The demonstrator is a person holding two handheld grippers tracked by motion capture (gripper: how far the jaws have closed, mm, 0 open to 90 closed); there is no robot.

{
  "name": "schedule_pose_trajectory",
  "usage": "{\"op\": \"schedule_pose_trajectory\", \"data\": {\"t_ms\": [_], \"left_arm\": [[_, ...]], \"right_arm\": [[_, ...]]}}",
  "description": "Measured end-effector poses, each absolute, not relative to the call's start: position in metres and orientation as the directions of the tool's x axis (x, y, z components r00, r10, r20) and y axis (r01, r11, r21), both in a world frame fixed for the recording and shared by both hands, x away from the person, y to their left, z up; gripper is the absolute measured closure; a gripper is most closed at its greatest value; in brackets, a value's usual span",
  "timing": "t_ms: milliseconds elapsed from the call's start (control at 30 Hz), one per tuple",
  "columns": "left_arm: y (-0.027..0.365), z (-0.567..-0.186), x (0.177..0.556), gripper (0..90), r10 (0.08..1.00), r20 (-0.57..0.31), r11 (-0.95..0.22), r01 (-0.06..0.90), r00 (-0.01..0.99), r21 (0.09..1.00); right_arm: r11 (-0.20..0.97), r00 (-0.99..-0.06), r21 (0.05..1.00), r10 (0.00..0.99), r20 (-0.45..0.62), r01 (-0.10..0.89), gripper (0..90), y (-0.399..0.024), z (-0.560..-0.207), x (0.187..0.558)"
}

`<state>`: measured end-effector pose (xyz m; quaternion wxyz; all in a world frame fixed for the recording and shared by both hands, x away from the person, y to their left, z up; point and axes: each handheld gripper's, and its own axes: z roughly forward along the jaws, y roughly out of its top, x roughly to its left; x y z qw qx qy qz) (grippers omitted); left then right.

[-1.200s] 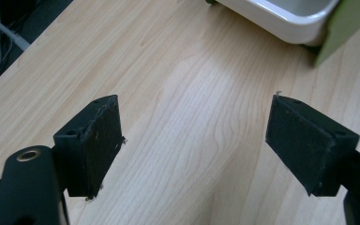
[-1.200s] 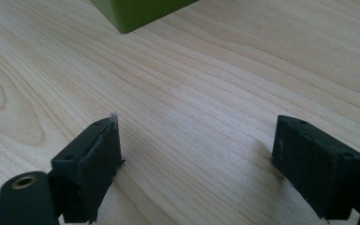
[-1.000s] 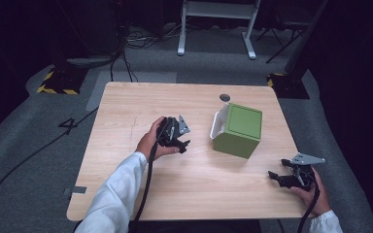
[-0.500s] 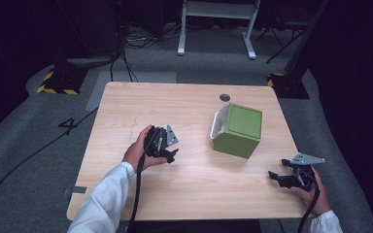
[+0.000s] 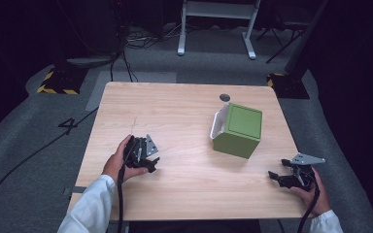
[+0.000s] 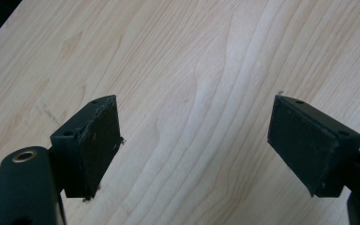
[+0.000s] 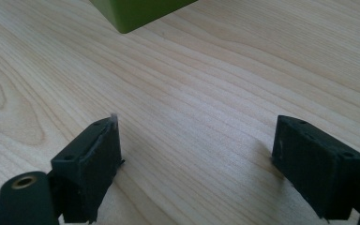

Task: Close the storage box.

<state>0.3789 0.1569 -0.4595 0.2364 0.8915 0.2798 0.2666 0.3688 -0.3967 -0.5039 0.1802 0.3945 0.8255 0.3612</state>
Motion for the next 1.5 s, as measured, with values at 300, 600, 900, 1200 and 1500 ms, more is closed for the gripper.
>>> {"op": "schedule_pose_trajectory", "data": {"t_ms": [300, 600, 900, 1200, 1500], "left_arm": [[0.179, -0.471, 0.369, 17.6, 0.653, 0.321, -0.711, 0.410, 0.685, 0.571], [0.206, -0.489, 0.356, 17.8, 0.713, 0.231, -0.638, 0.476, 0.662, 0.605], [0.235, -0.504, 0.346, 18.8, 0.804, 0.021, -0.436, 0.564, 0.594, 0.701], [0.236, -0.505, 0.346, 17.4, 0.832, -0.013, -0.391, 0.602, 0.555, 0.696], [0.236, -0.504, 0.346, 17.4, 0.829, -0.014, -0.395, 0.603, 0.559, 0.694]], "right_arm": [[0.428, -0.624, 0.739, 0.781, -0.013, 0.521, 15.8, -0.397, -0.504, 0.369], [0.429, -0.624, 0.739, 0.781, -0.015, 0.520, 15.8, -0.397, -0.504, 0.369], [0.428, -0.624, 0.739, 0.781, -0.012, 0.521, 15.9, -0.397, -0.504, 0.369], [0.431, -0.630, 0.738, 0.777, -0.012, 0.518, 15.9, -0.396, -0.504, 0.369], [0.431, -0.629, 0.738, 0.777, -0.012, 0.519, 15.9, -0.396, -0.504, 0.369]]}}
